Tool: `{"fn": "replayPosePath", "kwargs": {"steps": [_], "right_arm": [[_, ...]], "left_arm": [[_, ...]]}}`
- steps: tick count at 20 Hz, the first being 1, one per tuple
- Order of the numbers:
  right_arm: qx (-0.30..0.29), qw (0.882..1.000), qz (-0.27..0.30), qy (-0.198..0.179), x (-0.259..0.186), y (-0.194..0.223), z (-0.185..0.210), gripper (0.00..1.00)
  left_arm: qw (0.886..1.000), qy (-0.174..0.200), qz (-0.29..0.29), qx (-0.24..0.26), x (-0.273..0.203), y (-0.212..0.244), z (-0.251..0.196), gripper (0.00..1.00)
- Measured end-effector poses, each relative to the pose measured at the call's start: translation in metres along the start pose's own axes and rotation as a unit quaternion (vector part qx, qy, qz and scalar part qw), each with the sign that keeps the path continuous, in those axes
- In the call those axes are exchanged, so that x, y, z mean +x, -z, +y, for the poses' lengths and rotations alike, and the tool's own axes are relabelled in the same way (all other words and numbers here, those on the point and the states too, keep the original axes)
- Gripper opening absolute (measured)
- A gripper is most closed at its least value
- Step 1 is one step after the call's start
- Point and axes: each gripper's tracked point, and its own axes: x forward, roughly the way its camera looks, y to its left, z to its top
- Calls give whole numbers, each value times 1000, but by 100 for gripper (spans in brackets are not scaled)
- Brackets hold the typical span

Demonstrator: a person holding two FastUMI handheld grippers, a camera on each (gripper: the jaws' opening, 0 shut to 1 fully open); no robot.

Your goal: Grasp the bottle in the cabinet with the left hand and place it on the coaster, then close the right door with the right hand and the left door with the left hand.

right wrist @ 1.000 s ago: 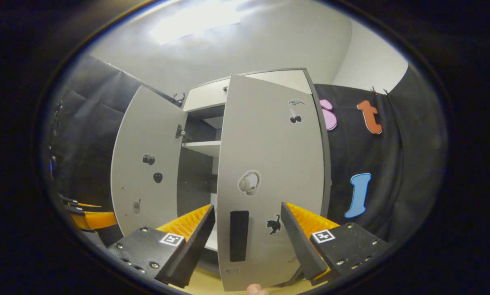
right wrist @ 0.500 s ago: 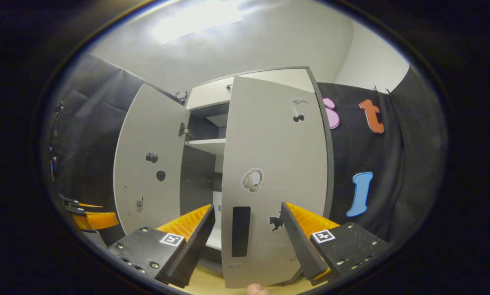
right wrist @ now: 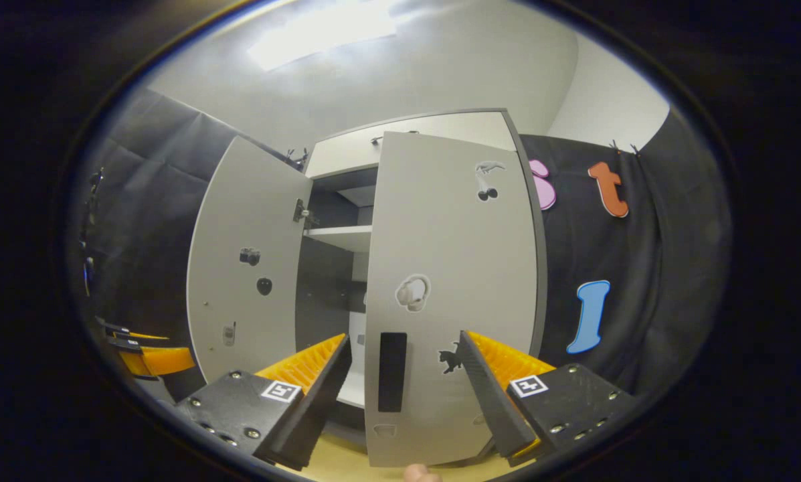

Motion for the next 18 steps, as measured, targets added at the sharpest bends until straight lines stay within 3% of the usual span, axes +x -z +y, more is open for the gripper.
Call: {"fn": "replayPosePath", "kwargs": {"steps": [7,18], "right_arm": [[-3,1000,4,2,1,4,0,98],[-17,999,3,32,2,7,-11,98]], "left_arm": [[1000,-10,0,0,2,1,9,90],[997,-77,-19,3,14,-11,80,90]]}}
